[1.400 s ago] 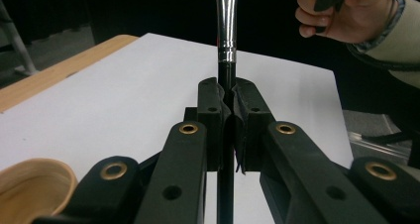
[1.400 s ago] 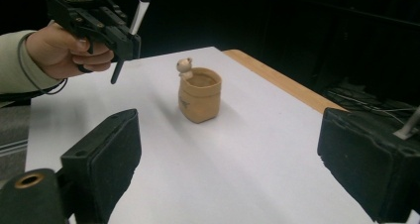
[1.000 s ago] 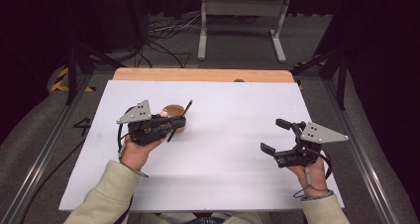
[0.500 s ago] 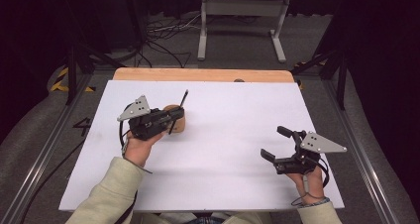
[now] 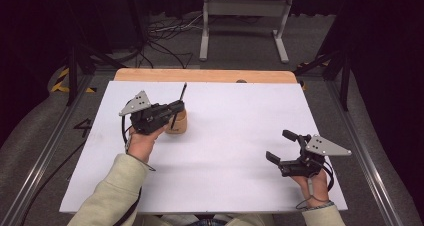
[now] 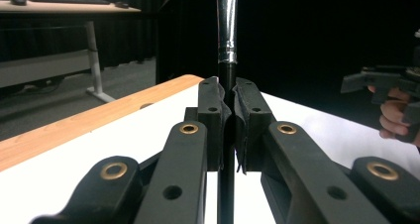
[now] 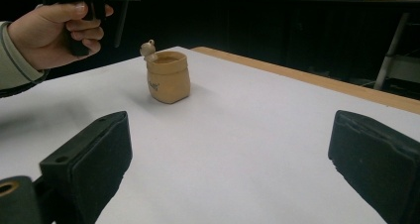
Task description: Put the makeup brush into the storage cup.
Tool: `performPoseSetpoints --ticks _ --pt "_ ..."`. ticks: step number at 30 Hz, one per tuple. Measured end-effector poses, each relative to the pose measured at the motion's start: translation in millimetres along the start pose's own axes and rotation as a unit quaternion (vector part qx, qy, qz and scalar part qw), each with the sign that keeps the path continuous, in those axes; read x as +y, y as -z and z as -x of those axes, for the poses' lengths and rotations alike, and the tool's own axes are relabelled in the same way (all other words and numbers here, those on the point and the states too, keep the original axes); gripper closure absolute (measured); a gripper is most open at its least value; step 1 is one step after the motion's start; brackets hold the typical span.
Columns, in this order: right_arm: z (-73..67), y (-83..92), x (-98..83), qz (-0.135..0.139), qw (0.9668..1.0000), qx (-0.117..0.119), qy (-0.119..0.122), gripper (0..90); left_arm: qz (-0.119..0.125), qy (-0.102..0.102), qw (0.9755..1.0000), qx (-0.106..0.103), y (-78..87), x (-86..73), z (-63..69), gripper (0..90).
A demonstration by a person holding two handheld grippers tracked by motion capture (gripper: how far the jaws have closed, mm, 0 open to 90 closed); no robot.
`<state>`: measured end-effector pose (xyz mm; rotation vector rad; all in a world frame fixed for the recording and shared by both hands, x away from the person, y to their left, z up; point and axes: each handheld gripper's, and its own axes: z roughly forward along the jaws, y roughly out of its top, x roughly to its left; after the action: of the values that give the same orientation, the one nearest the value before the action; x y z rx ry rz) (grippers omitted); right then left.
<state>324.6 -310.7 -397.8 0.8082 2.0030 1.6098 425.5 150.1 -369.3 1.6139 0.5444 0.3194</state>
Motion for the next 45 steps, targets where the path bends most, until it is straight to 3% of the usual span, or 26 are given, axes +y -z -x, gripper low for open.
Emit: performPoseSetpoints --ticks 13,18,21,26,33,35,38,45 --pt "-0.9 -2.7 -0.1 -0.006 0.9999 0.013 0.002 3.6 0.017 -0.004 0.9992 0.036 -6.9 -6.1 -7.8 83.4" --pt "-1.6 -3.8 -0.2 -0.009 0.9998 0.019 0.002 3.7 0.027 0.009 0.9985 0.046 -10.5 -8.2 -9.2 83.4" --pt "-3.0 -4.6 0.1 -0.009 0.9997 0.022 0.004 3.7 0.047 0.008 0.9965 0.069 -13.1 -11.7 -11.4 83.3" --pt "-4.1 -5.4 1.0 -0.006 0.9996 0.029 -0.003 3.8 0.055 0.013 0.9949 0.084 -17.1 -14.6 -15.5 83.2" --pt "-5.4 -7.1 1.1 -0.004 0.9992 0.039 -0.011 3.8 0.048 0.005 0.9937 0.101 -25.0 -16.4 -15.6 83.0" --pt "-5.9 -7.2 2.4 0.002 0.9989 0.043 -0.021 3.8 0.046 -0.006 0.9919 0.119 -27.0 -18.7 -15.2 83.0" --pt "-9.5 -7.4 5.7 0.006 0.9987 0.049 -0.013 4.0 0.044 -0.018 0.9888 0.141 -29.5 -23.5 -14.7 83.1" --pt "-12.3 -9.9 6.0 0.007 0.9981 0.057 -0.020 4.3 0.048 -0.014 0.9859 0.160 -30.0 -28.1 -16.9 83.0"
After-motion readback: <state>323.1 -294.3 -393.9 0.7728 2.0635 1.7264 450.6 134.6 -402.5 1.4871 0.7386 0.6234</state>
